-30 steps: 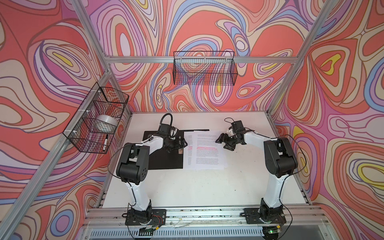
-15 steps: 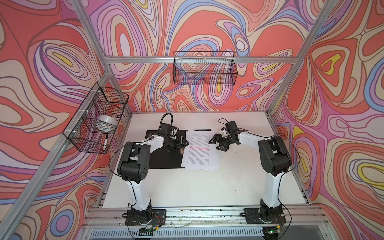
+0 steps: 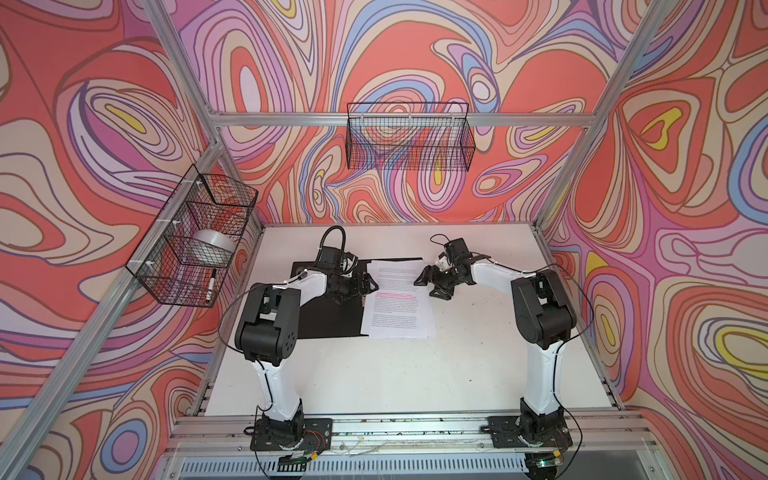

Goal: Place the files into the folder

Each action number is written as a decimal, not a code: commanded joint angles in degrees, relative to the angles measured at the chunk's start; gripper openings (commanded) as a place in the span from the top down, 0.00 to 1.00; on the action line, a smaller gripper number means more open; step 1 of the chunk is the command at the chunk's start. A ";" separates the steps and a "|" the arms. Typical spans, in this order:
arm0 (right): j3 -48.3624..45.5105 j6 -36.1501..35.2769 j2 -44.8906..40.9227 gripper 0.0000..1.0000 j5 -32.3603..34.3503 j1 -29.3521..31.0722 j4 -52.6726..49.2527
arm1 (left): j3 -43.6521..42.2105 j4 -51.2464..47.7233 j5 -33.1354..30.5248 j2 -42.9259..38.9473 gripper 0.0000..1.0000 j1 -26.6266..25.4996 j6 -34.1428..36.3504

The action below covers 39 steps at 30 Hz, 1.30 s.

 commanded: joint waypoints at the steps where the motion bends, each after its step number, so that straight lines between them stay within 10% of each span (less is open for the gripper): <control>1: 0.44 -2.13 -3.02 0.20 8.12 0.44 -5.86 | 0.27 -6.44 -2.44 -3.99 0.00 0.17 1.39; 18: -25.76 10.66 -28.53 0.27 14.61 21.97 -1.81 | 2.65 -16.25 -6.33 -21.25 0.00 3.31 5.89; 39: -19.17 12.18 -15.42 0.27 22.73 28.64 -3.22 | 1.55 -14.84 -4.81 -18.66 0.00 3.91 3.62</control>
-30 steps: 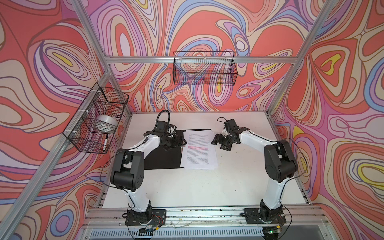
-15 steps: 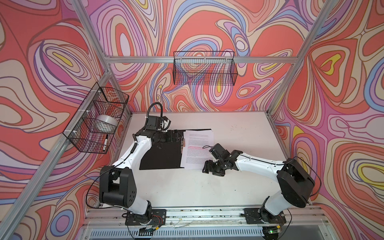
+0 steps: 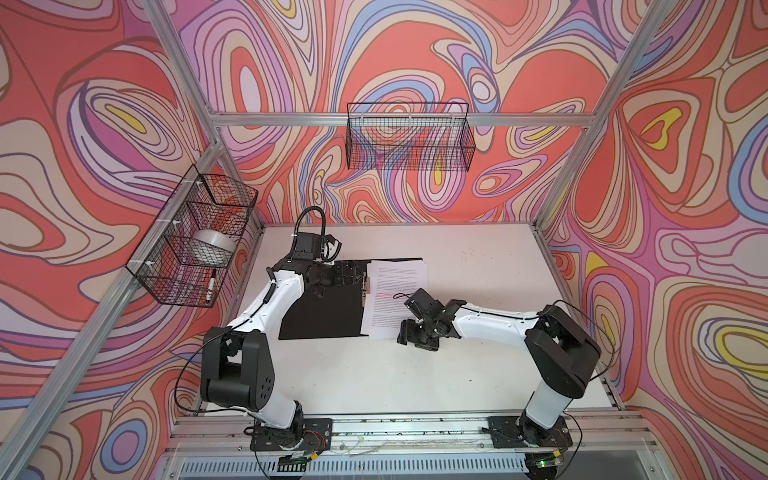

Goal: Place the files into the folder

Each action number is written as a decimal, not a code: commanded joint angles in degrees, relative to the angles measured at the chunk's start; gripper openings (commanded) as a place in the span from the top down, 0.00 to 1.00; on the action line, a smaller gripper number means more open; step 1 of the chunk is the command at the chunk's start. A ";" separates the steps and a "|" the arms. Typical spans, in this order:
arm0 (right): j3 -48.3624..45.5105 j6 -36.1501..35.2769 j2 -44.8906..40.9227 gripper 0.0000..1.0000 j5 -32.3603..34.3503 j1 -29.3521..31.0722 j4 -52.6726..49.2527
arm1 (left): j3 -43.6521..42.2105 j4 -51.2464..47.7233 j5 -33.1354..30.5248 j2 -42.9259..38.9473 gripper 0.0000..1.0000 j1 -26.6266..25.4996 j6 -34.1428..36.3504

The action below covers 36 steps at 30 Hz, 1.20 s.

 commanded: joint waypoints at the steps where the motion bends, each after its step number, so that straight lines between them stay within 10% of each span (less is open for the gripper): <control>1: 2.43 -1.36 2.85 0.27 3.87 0.43 -2.90 | -0.70 -0.49 0.71 0.59 0.00 0.39 -0.33; 22: 13.52 -9.41 -1.66 0.22 5.73 -0.74 -14.58 | -4.42 2.85 1.19 1.68 0.00 0.39 -2.41; 36: 19.86 -17.46 5.07 0.20 -6.50 -23.00 -7.91 | -12.01 11.49 2.78 4.87 0.00 0.30 -7.88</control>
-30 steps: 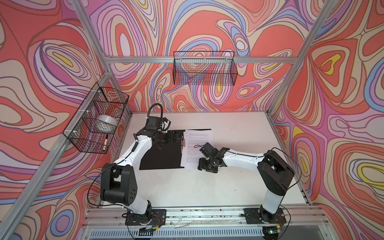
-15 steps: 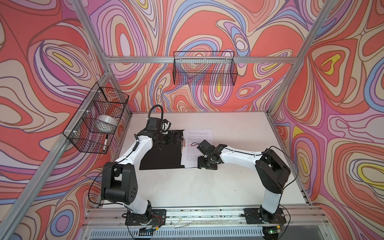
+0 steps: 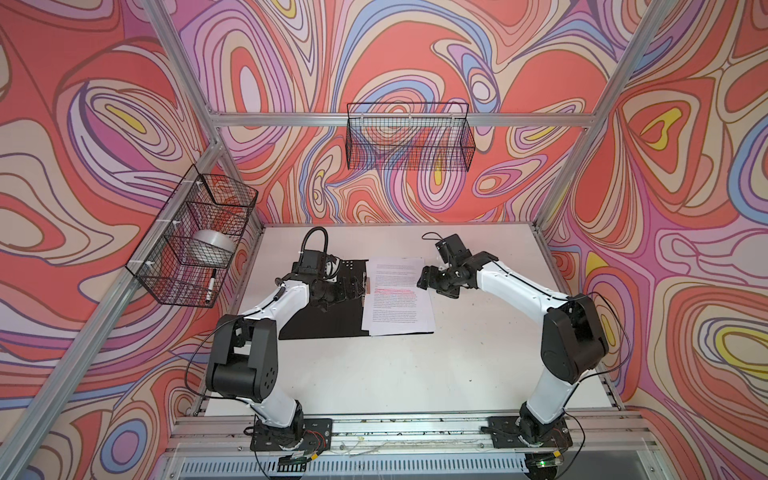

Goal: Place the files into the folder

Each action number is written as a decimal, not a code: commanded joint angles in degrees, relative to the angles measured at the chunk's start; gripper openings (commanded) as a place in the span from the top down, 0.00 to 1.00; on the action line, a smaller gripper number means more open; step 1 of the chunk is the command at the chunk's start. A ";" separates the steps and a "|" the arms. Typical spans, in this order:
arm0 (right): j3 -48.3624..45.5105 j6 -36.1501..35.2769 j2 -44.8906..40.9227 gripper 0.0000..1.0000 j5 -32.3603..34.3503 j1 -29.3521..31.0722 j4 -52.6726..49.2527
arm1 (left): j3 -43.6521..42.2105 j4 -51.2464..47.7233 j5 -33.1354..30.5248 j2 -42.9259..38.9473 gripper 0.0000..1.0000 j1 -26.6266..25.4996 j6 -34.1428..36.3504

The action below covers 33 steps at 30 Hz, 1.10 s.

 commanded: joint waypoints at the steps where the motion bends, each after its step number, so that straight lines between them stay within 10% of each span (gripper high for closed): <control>1: 0.72 -1.96 3.48 0.20 -5.72 -2.29 3.14 | -1.09 3.98 1.18 1.69 0.00 0.30 -2.46; 33: -10.05 3.61 9.57 0.19 -15.66 -4.67 14.14 | -2.96 6.84 7.59 9.55 0.00 -7.03 -9.41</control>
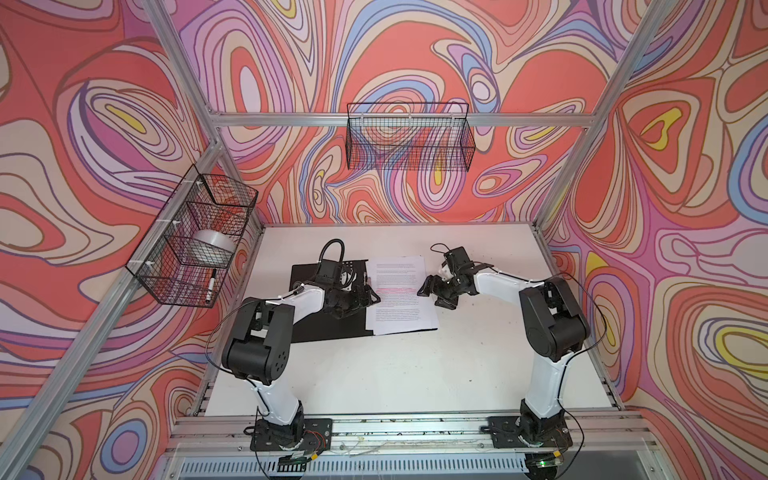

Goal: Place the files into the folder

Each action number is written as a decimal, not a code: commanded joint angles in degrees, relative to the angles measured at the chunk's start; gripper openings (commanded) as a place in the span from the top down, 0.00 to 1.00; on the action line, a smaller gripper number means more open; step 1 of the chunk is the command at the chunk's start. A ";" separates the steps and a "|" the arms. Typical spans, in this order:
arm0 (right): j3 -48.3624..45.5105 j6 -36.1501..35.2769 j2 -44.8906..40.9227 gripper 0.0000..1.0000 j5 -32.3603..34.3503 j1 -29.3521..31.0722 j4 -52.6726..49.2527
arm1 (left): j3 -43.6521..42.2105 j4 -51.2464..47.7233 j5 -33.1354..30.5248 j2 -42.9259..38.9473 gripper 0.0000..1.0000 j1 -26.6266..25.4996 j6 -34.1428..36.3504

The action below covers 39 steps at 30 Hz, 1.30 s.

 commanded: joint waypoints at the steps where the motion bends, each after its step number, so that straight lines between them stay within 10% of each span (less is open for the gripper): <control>1: -1.74 0.79 1.48 0.19 -1.42 -0.10 0.23 | -0.23 -3.21 1.00 2.15 0.00 -1.45 -1.32; 26: -3.26 2.87 -1.16 0.21 -6.77 2.62 -0.12 | 5.71 -17.43 -1.60 -0.88 0.00 -1.56 10.08; 39: -6.08 4.02 -3.77 0.19 3.37 5.34 -1.63 | 3.24 -20.97 -3.26 -2.23 0.00 -1.55 10.69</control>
